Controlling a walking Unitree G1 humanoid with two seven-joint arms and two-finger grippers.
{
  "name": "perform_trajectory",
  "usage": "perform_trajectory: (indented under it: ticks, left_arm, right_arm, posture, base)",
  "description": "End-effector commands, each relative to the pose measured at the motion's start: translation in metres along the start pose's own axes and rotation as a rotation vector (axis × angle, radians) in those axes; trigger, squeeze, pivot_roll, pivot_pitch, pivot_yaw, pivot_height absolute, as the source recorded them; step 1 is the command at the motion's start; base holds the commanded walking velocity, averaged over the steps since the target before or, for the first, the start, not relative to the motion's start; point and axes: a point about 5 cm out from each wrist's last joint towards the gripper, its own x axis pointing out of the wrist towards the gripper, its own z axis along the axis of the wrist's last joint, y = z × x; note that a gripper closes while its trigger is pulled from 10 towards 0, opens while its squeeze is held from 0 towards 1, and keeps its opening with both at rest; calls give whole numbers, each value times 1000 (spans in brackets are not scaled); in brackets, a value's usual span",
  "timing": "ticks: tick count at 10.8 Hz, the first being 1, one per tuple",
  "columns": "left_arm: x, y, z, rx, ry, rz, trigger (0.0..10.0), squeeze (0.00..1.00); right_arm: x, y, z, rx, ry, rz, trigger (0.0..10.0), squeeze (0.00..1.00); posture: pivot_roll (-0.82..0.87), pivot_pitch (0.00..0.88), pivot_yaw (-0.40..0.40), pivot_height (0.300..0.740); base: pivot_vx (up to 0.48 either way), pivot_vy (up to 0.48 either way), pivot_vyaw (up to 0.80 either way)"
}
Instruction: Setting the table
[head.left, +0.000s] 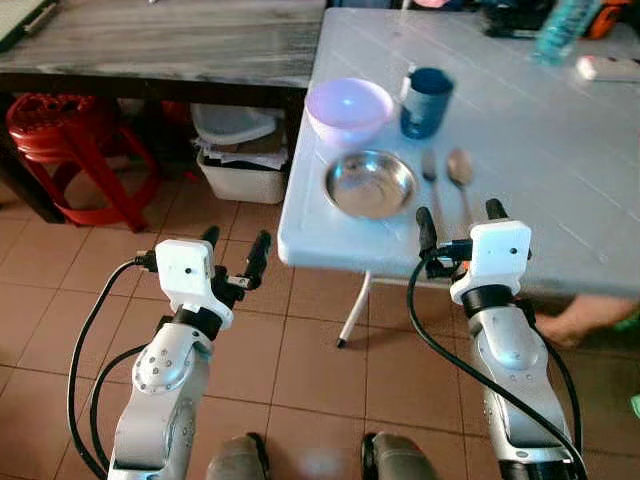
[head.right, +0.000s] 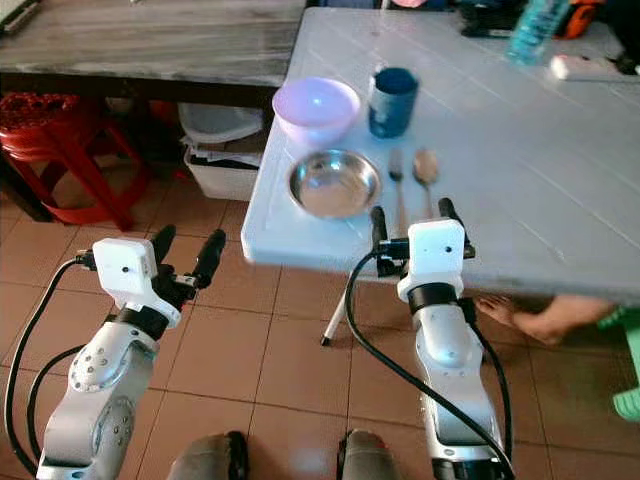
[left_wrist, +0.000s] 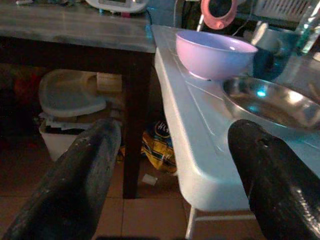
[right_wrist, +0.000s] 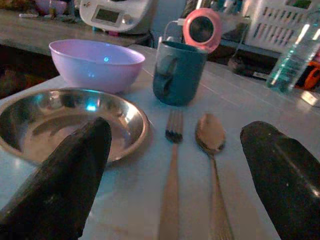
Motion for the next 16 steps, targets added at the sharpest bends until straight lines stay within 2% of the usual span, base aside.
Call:
perform_trajectory:
  ticks: [1, 4, 8, 9, 11, 12, 13, 14, 16]
  left_arm:
    - [-1, 2, 3, 11, -6, 6, 10000, 0]
    - [0, 3, 3, 14, -3, 12, 10000, 0]
    - [-3, 4, 4, 30, -8, 20, 10000, 0]
    - [-4, 5, 3, 36, -3, 20, 10000, 0]
    - [-7, 5, 2, 52, 8, 16, 10000, 0]
    - [-8, 5, 3, 55, 10, 15, 10000, 0]
    - [-9, 6, 3, 60, 14, 16, 10000, 0]
    - [-10, 6, 3, 63, 19, 17, 10000, 0]
    - [-14, 6, 3, 68, 33, 16, 10000, 0]
  right_arm:
    - [0, 3, 7, -10, -34, 15, 10000, 0]
    - [-1, 2, 6, 8, -23, 5, 10000, 0]
    - [-1, 2, 3, 26, -14, -10, 10000, 0]
    - [1, -2, 3, 54, -14, -17, 10000, 1000]
    - [6, -9, 2, 76, -4, -37, 10000, 1000]
    - [11, -12, 2, 83, 0, -38, 10000, 345]
    - [16, -15, 2, 81, 5, -29, 10000, 0]
    - [19, -15, 2, 89, 8, -26, 10000, 0]
    - [31, -12, 6, 169, 21, -9, 10000, 0]
  posture:
    - [-61, 171, 33, 740]
    - [-61, 169, 35, 740]
    - [-54, 163, 38, 740]
    - [-51, 165, 41, 740]
    - [-46, 173, 41, 740]
    - [-41, 187, 45, 740]
    - [-37, 195, 45, 740]
    - [-35, 203, 45, 740]
    - [-25, 240, 50, 740]
  base:
    - [311, 0, 0]
    - [280, 0, 0]
    - [0, 0, 0]
    - [0, 0, 0]
    - [0, 0, 0]
    - [0, 0, 0]
    - [0, 0, 0]
    - [0, 0, 0]
    - [0, 0, 0]
